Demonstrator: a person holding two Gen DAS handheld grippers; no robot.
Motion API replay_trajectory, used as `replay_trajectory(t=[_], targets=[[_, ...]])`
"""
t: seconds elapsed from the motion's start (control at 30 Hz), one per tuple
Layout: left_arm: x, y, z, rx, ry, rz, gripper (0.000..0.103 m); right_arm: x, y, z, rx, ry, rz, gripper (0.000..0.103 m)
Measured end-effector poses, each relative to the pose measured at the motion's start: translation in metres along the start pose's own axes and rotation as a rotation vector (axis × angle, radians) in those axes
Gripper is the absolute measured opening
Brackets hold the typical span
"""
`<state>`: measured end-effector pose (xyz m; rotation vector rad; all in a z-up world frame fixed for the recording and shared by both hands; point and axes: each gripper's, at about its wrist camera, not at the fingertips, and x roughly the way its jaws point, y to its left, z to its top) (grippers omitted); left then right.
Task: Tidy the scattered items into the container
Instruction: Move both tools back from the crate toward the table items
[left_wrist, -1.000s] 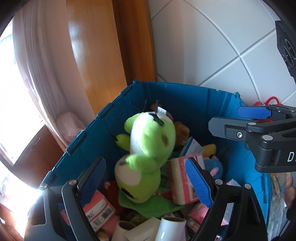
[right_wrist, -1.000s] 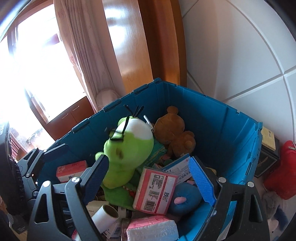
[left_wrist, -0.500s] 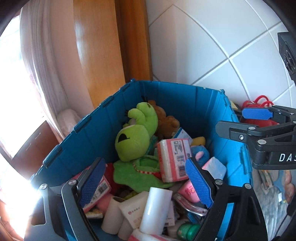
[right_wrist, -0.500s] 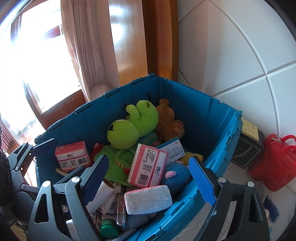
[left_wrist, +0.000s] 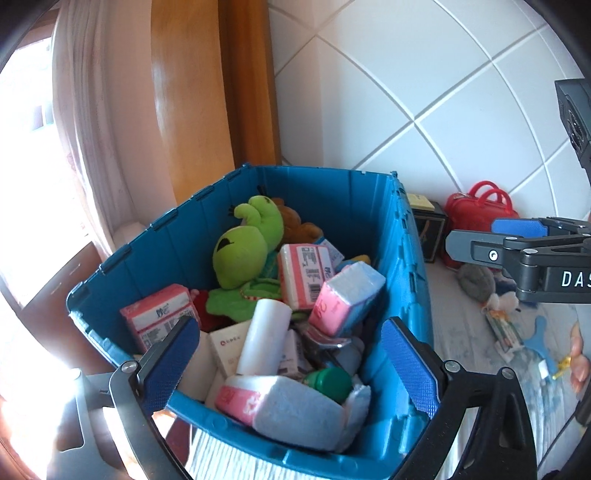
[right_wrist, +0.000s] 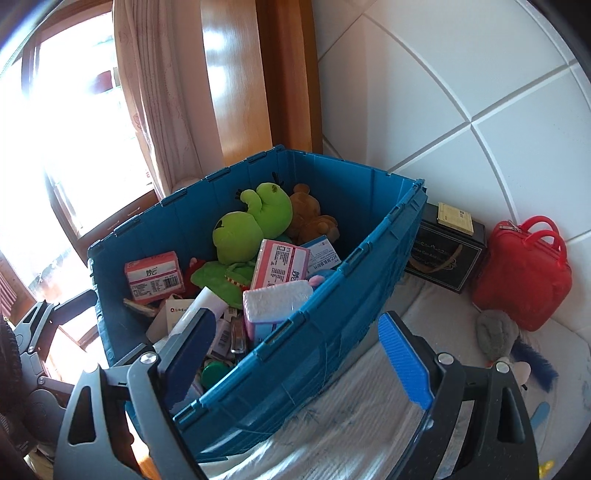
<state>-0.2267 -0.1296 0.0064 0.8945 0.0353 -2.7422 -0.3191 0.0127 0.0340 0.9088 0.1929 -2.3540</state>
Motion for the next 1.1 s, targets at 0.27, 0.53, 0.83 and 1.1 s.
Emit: replay_trajectory(t=[0.27, 0.53, 0.83, 1.1], targets=[[-0.030, -0.031, -0.029, 0.025, -0.022, -0.040, 0.100, -0.043, -0.022, -0.055, 0.084, -0.035, -0.038, 0.091], [-0.060, -0.076, -0.047, 0.072, -0.037, -0.136, 0.100, -0.086, -0.052, -0.108, 0.158, -0.042, -0.114, 0.091], [-0.064, -0.155, -0.064, 0.151, -0.001, -0.248, 0.100, -0.122, -0.118, -0.163, 0.256, -0.002, -0.216, 0.091], [-0.055, -0.250, -0.081, 0.167, 0.067, -0.311, 0.100, -0.153, -0.207, -0.219, 0.352, 0.057, -0.268, 0.091]])
